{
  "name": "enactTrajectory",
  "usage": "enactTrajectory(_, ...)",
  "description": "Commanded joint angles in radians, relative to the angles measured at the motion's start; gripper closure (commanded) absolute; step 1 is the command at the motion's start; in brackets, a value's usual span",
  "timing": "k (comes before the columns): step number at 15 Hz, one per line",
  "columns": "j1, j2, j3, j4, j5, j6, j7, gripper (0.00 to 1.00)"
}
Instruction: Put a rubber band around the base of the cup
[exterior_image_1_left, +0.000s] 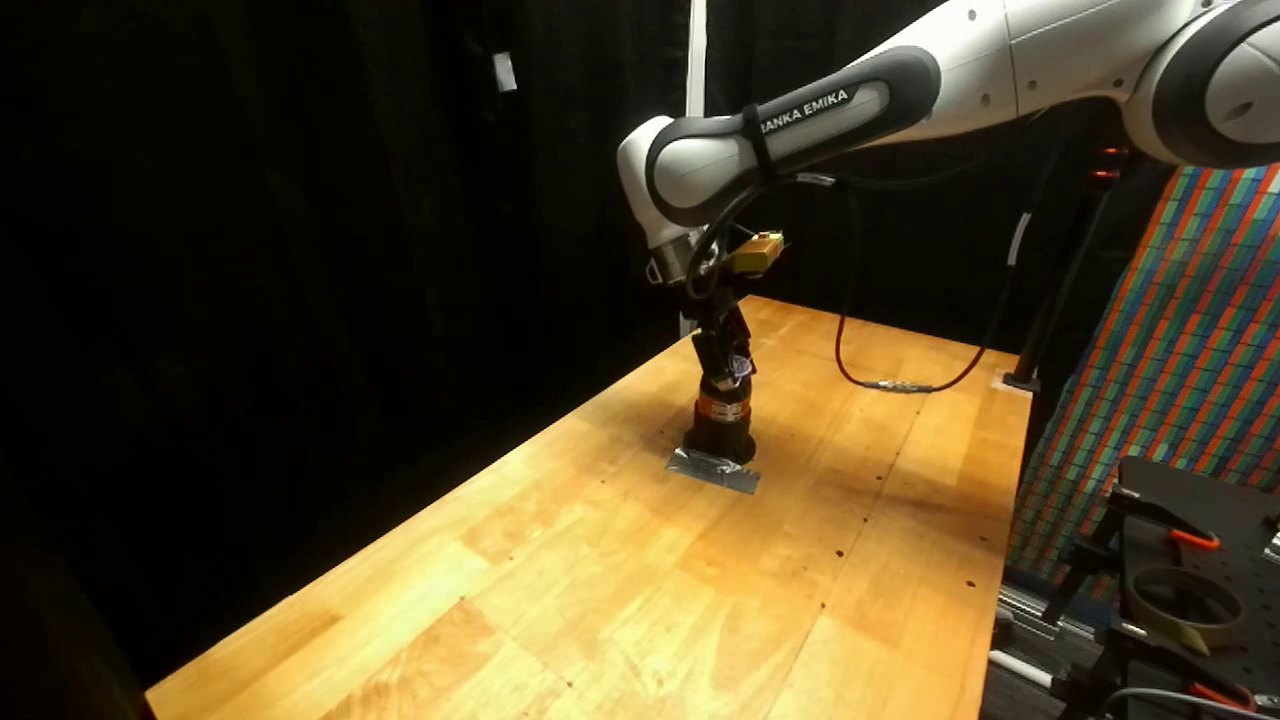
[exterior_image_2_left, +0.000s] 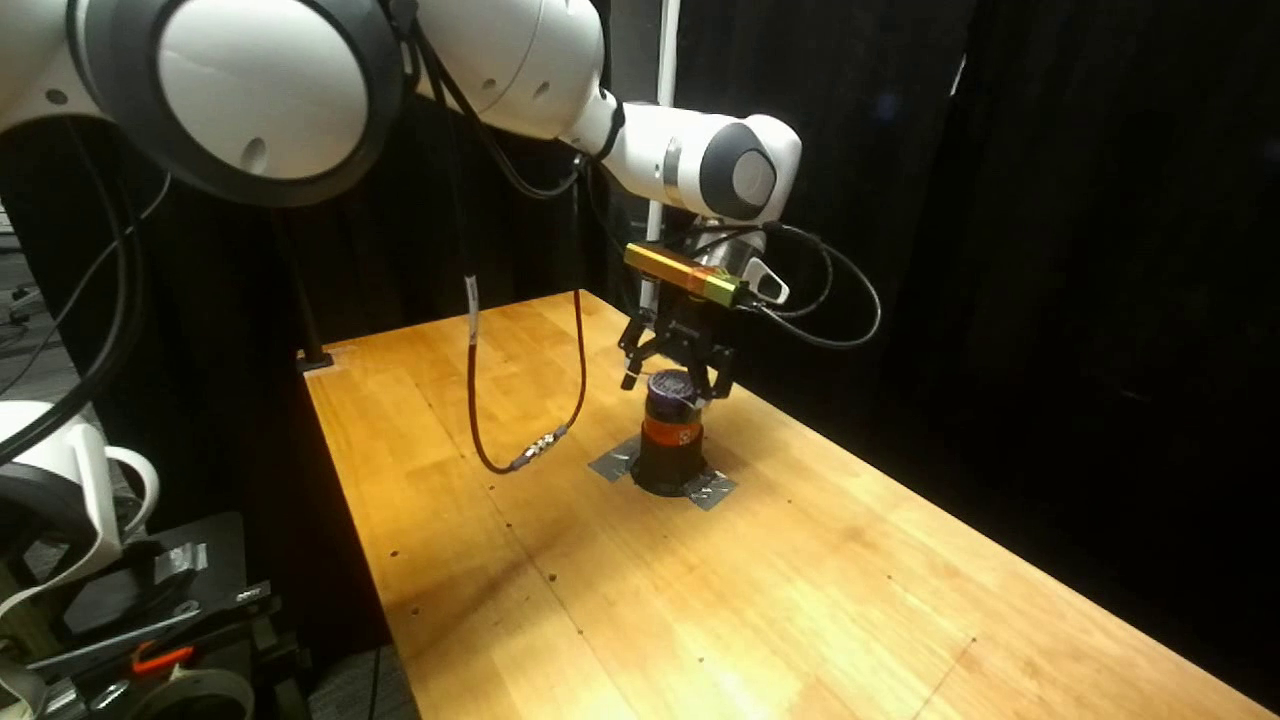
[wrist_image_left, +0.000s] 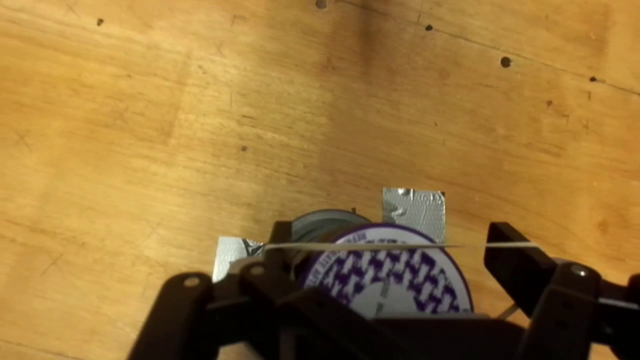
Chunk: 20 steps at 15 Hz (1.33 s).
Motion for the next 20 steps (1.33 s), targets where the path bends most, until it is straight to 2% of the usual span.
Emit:
enactTrajectory(1,0.005,-0.107,-0.006,-0.155,-0.016,0.002,0.02,0.0)
enactTrajectory(5,-0.01,-0.221,-0.005,-0.348,-0.016,0.102,0.03,0.0)
enactTrajectory(8,-0.02,-0.299,-0.007,-0.474,-0.022,0.229,0.027,0.0)
enactTrajectory(13,-0.027,-0.401,-0.008,-0.703,-0.064,0.554,0.017,0.0)
enactTrajectory(18,-0.014,-0.494,-0.026,-0.954,-0.15,0.968,0.048,0.0)
enactTrajectory(19,-0.013,-0.516,-0.031,-1.006,-0.167,1.051,0.058,0.04)
enactTrajectory(20,-0.012,-0.537,-0.037,-1.06,-0.178,1.135,0.07,0.26)
